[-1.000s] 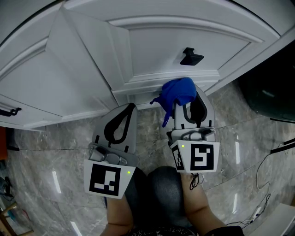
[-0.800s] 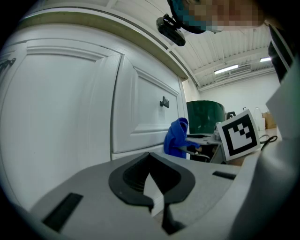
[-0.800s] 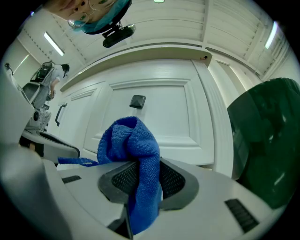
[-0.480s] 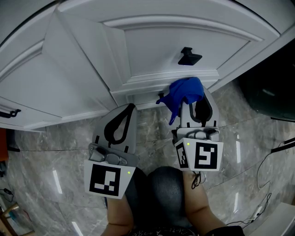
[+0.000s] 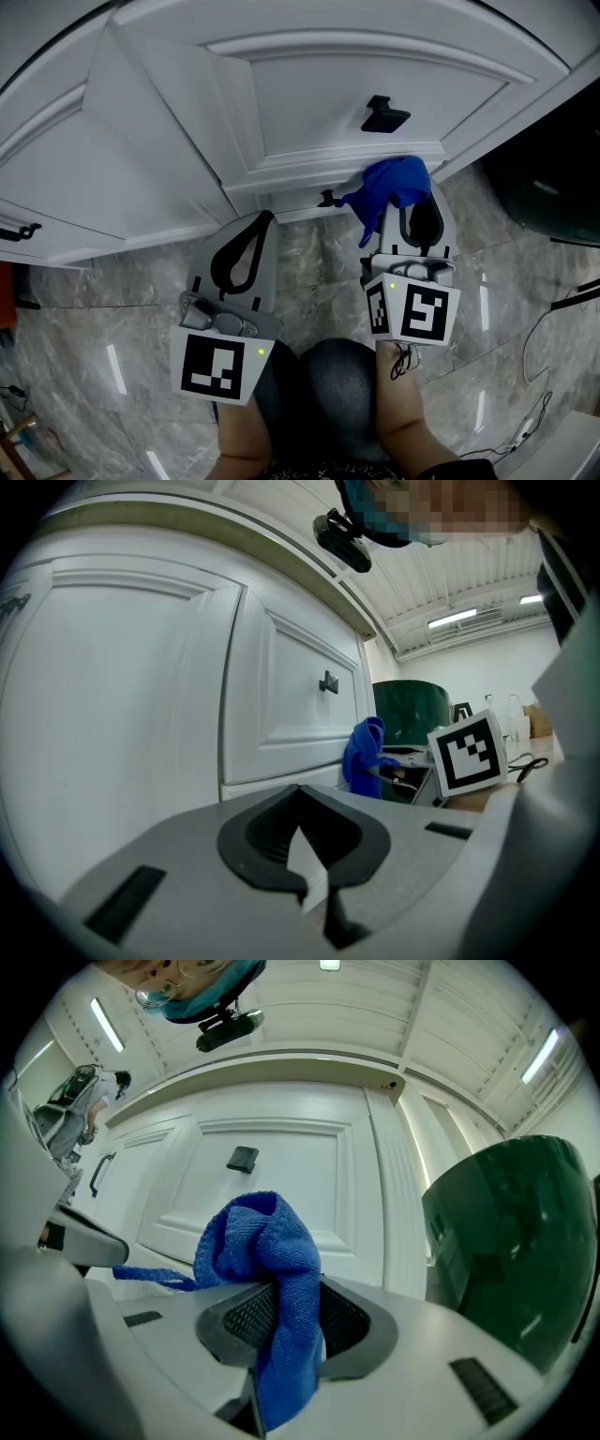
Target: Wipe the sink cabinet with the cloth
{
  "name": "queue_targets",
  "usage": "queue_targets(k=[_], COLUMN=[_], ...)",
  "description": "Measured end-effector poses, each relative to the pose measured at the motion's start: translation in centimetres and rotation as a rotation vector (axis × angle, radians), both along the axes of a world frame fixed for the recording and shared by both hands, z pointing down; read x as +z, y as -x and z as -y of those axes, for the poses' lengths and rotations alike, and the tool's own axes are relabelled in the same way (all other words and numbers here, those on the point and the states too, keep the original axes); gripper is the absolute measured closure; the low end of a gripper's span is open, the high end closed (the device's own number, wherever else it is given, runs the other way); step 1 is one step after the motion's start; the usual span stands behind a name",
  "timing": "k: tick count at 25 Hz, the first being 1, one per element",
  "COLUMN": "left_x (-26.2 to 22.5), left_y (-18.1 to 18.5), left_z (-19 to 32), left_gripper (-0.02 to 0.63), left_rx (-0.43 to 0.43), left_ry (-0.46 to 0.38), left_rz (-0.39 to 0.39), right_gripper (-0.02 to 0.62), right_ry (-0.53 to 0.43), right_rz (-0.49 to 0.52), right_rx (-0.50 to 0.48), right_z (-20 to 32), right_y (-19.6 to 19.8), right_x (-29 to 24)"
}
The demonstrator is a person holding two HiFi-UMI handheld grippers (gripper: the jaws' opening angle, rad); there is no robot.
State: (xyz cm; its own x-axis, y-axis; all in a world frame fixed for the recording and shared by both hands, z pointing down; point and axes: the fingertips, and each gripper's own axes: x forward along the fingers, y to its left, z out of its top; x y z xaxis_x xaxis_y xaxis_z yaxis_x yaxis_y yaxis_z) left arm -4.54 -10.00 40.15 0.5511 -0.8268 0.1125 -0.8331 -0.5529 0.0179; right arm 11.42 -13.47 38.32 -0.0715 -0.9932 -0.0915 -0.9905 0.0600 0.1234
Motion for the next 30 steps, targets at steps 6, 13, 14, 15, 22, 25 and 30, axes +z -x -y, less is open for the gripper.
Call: queue_targets(k=[6,13,14,15,22,25,30], left_x=[0.0,-0.2,-0.2,-0.2,-0.2,-0.1,0.1], left_y=[-0.1,-0.2,-0.2,-0.3,-0.7,-1.0,-1.4], left_z=[0.0,-0.1,-0.1,-0.1,0.0,0.1,0.3], left_gripper=[0.606,0.606,0.606,0.606,0.606,0.606,0.606], left_rx=[0.002,0.002,0.003,0.004,0.011,0.014,0.019], left_ry=[-0.002,-0.009,-0.010,-0.011,-0.020,-0.021,-0.026], left_rz=[0.000,0.000,0.001,0.003,0.003,0.004,0.018], right_gripper=[0.480,0.479,0.480,0.480,0.480,0.480,0.480], right_ry=[-0.009,-0.009,-0.010,-0.010,-0.009,-0.005,-0.008], right_rz=[-0.013,-0.021,-0.022,-0.021,0.001,0.001,-0.001], right_rx=[0.040,0.087,0.100,0.112,0.178,0.190,0.191], right_z=[0.1,0.2,0.2,0.2,0.4,0.4,0.5], right_y=[-1.2,-2.7,-3.1,-3.5,-6.3,-7.0,-7.3], right_x=[0.0,0.1,0.2,0.2,0.5,0.5,0.5])
